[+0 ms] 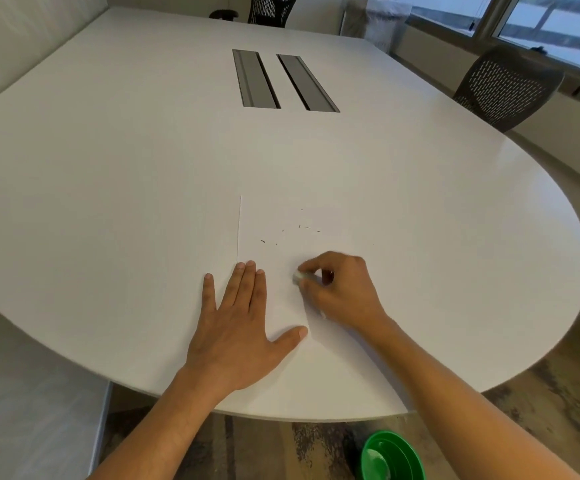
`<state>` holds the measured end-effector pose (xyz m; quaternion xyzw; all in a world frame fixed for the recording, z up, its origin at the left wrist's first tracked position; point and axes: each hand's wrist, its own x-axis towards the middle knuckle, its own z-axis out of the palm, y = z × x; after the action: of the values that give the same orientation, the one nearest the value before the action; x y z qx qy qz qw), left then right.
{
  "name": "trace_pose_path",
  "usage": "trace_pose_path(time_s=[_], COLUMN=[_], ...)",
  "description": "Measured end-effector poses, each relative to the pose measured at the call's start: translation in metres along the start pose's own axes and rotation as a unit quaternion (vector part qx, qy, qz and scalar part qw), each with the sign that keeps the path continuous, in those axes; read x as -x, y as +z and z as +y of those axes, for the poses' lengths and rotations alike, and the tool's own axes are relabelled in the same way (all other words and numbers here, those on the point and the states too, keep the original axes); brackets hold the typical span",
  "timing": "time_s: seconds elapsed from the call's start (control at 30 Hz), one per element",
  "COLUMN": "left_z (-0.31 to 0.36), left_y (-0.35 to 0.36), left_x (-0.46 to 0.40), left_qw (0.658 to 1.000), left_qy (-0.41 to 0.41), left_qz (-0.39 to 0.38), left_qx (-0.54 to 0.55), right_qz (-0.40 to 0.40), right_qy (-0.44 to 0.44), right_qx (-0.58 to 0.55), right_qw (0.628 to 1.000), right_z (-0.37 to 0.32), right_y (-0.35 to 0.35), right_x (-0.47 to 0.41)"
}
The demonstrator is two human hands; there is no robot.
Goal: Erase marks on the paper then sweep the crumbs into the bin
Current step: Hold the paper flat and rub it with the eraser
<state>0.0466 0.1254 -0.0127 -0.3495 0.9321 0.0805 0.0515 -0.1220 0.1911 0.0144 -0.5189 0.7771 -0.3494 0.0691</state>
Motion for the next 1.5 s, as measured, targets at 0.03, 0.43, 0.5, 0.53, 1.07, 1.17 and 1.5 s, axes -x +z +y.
trace_pose_path(time_s=[0.03,0.43,0.5,0.53,1.07,1.17,1.5], left_z=[0.0,0.0,0.0,0.0,0.0,0.001,0.001], left_y=[0.0,0.0,0.0,0.0,-0.001,-0.001,-0.001], left_x=[0.0,-0.001,-0.001,-0.001,0.001,0.001,-0.001], left_qw=[1.0,1.0,1.0,1.0,1.0,1.0,1.0], left_qy=[0.001,0.001,0.0,0.0,0.003,0.006,0.002], left_qz=[0.002,-0.005,-0.005,-0.002,-0.006,-0.003,-0.002], left_qx=[0.002,-0.004,-0.002,-0.003,-0.015,-0.007,-0.014], right_qz=[-0.013,0.013,0.03,0.04,0.036,0.026,0.024], right_qy=[-0.019,0.034,0.064,0.077,0.059,0.047,0.034], right_qx=[-0.008,0.005,-0.022,-0.034,-0.001,-0.01,0.005], right_qw=[1.0,0.999,0.997,0.996,0.998,0.999,0.999], right_z=[-0.005,0.015,0.019,0.021,0.033,0.023,0.031], right_y=[0.002,-0.007,-0.016,-0.021,-0.027,-0.023,-0.018], right_x=[0.011,-0.018,-0.018,-0.016,-0.01,0.004,-0.04])
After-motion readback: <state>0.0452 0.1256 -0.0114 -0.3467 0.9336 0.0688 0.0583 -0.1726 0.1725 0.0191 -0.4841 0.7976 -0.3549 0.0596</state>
